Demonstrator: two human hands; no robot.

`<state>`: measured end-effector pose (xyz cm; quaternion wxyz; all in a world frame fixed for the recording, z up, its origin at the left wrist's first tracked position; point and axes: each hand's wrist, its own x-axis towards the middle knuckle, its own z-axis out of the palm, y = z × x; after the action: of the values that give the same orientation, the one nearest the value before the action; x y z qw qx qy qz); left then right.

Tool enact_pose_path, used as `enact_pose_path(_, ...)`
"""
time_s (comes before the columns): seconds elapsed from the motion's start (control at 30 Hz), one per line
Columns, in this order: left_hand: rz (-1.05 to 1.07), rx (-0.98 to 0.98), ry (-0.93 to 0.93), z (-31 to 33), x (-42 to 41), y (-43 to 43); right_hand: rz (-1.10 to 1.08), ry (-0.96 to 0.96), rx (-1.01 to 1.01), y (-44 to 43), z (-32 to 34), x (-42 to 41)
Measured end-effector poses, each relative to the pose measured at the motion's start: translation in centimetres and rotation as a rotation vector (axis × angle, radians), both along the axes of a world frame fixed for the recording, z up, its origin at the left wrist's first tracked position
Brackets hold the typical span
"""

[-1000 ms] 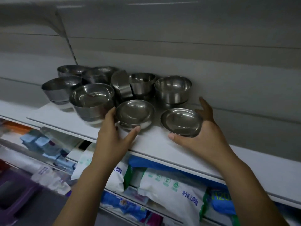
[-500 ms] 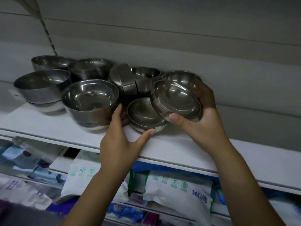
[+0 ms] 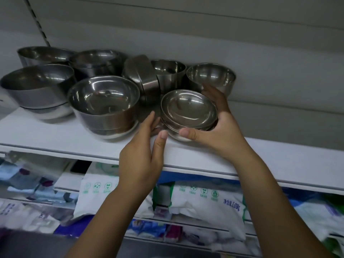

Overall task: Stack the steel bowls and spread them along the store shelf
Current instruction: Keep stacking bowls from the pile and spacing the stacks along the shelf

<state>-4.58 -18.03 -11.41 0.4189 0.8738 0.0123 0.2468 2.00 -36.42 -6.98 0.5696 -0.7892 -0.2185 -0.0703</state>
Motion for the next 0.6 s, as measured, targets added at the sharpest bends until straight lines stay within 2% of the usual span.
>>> enact_pose_path(0.17, -0.017, -0.07, -0.04, 0.3, -0.1, 0.0, -0.034, 0.007, 0.045, 0.6, -1.2, 0.2)
enact_pose_path(0.33, 0.02, -0.284, -0.179, 1.4, -0.5, 0.0, -0.034, 0.0, 0.005, 0.5, -1.6, 0.3)
enact_pose_path(0.5, 0.213, -0.263, -0.429, 2.9, -1.2, 0.8, -0.052, -0.019, -0.005, 0.6, -1.3, 0.0)
enact_pose_path(0.6, 0.367, -0.17, -0.538, 3.0, -1.4, 1.4, -0.036, -0.014, -0.03, 0.7, -1.1, -0.5)
